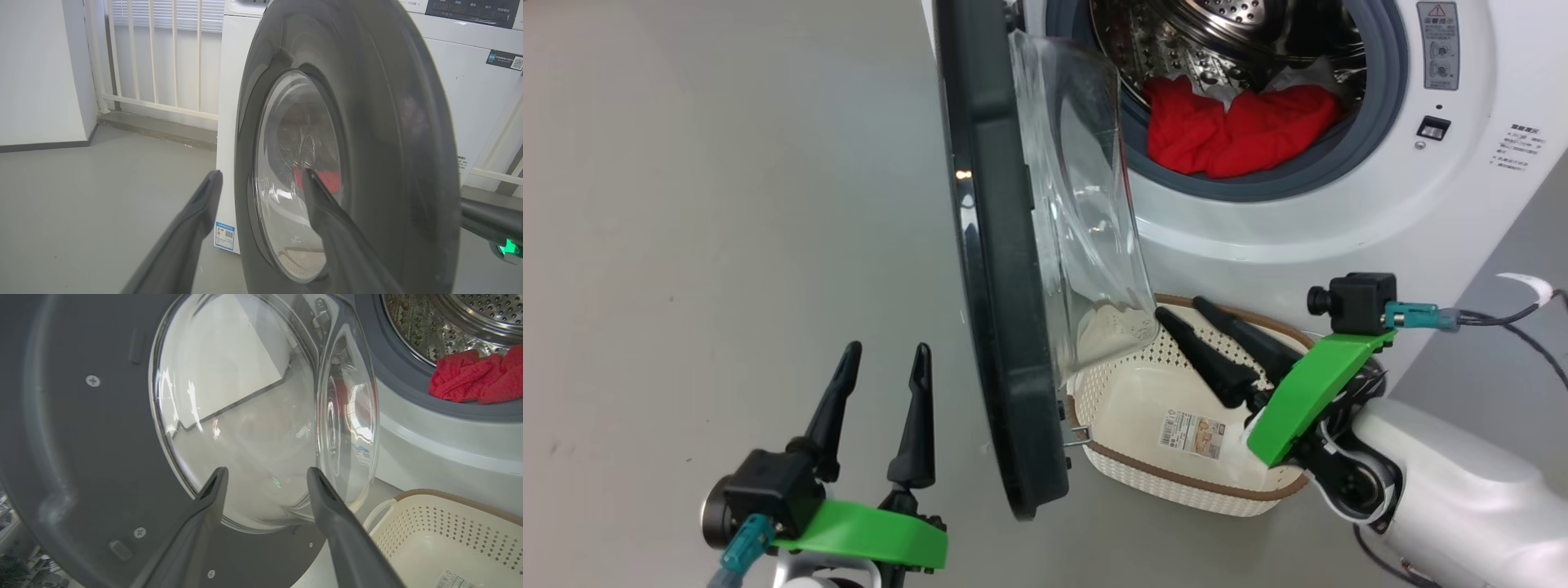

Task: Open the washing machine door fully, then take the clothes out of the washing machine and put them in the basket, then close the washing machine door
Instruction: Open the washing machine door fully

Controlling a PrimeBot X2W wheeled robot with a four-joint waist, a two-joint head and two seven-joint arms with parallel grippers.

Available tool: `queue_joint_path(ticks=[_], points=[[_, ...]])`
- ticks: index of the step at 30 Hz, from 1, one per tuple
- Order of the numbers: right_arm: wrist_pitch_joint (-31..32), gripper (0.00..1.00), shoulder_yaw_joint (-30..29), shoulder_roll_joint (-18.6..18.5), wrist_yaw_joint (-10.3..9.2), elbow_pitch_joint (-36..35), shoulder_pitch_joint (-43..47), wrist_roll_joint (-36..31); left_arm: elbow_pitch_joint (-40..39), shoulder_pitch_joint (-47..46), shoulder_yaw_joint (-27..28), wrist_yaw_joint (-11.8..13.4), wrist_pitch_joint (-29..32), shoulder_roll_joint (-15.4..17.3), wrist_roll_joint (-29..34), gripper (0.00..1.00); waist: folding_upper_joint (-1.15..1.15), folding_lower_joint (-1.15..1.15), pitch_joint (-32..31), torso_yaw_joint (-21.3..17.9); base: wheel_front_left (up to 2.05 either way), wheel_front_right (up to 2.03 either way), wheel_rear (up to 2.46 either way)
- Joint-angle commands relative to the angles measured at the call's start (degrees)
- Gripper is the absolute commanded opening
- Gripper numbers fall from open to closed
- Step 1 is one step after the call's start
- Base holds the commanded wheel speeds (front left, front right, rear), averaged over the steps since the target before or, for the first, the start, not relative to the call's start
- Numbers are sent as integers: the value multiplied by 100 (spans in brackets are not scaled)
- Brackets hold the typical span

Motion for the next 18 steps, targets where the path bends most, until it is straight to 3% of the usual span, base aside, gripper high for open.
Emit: queue_joint_path(ticks=[1,5,10,11,18], points=[[-96,100,-234,99,37,213,-39,-538,-177,-12,219,46,-53,118,-46,100,0,0,3,-40,0,0,0],[-104,100,-1174,449,37,697,211,-1970,-215,1,257,65,-95,130,-26,100,0,0,8,-94,0,0,0],[-106,100,-2522,910,37,775,794,-3920,-267,34,290,72,-136,128,6,100,0,0,11,-143,0,0,0],[-106,100,-2522,910,37,775,794,-3920,-267,34,290,72,-136,128,6,100,0,0,11,-143,0,0,0],[-106,100,-4532,1753,37,-155,1920,-6306,-380,70,394,45,-171,115,61,100,0,0,47,-205,0,0,0]])
